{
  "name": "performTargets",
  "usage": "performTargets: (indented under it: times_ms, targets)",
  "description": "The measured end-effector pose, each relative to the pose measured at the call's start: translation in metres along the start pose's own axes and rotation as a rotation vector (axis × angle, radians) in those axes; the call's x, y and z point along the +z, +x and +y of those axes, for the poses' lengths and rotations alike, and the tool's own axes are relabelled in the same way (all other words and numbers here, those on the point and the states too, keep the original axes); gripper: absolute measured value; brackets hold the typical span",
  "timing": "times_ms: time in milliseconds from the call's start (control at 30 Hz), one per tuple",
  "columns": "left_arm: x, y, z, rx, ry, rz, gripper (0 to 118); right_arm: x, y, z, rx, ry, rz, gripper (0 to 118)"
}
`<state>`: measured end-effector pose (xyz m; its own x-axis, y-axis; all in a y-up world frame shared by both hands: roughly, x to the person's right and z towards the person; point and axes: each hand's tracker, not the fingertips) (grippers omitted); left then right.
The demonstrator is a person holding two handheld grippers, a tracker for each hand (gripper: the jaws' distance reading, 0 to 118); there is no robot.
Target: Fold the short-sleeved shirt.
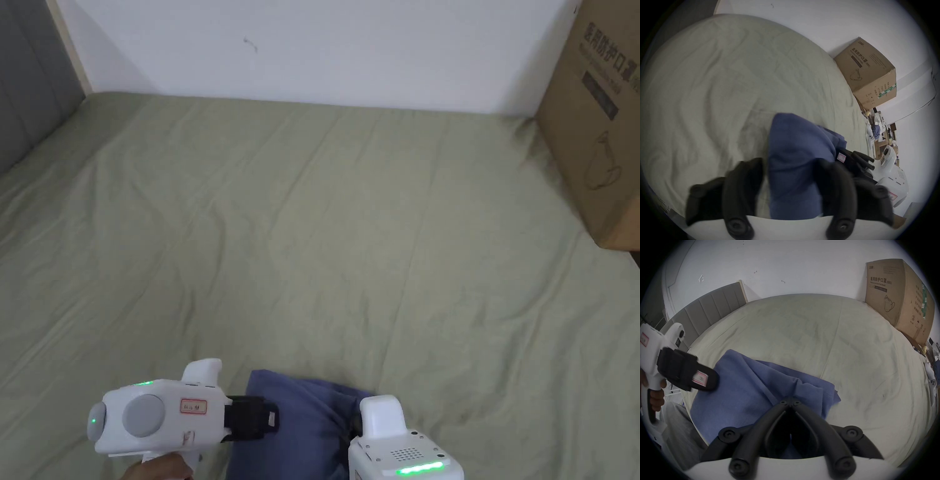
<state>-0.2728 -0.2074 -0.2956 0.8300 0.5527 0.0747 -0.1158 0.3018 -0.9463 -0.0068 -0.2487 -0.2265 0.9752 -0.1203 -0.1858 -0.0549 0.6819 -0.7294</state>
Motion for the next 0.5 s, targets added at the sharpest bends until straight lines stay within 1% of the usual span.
performTargets:
  times_ms: [67, 133, 200, 300, 400, 500]
  targets:
    - [-0.005, 0.003, -0.002, 0.0, 0.002, 0.005, 47, 0.0, 0.001, 0.0, -0.004, -0.003, 0.005, 0]
    - [-0.006, 0.004, -0.001, -0.013, -0.013, 0.007, 28, 0.002, 0.004, 0.003, -0.011, -0.006, 0.017, 0]
    - [-0.003, 0.007, 0.0, -0.003, -0.009, 0.004, 21, 0.007, 0.006, 0.006, -0.023, -0.009, 0.031, 0]
    - [0.014, 0.019, -0.001, -0.103, 0.047, 0.034, 17, 0.022, 0.009, 0.014, -0.045, 0.04, 0.044, 0]
    - [0.042, 0.015, 0.013, -0.107, 0.08, 0.019, 16, 0.049, 0.009, 0.035, -0.005, 0.132, 0.03, 0]
    - [0.076, 0.001, 0.038, -0.193, 0.131, 0.137, 16, 0.067, 0.014, 0.056, 0.005, 0.209, 0.026, 0]
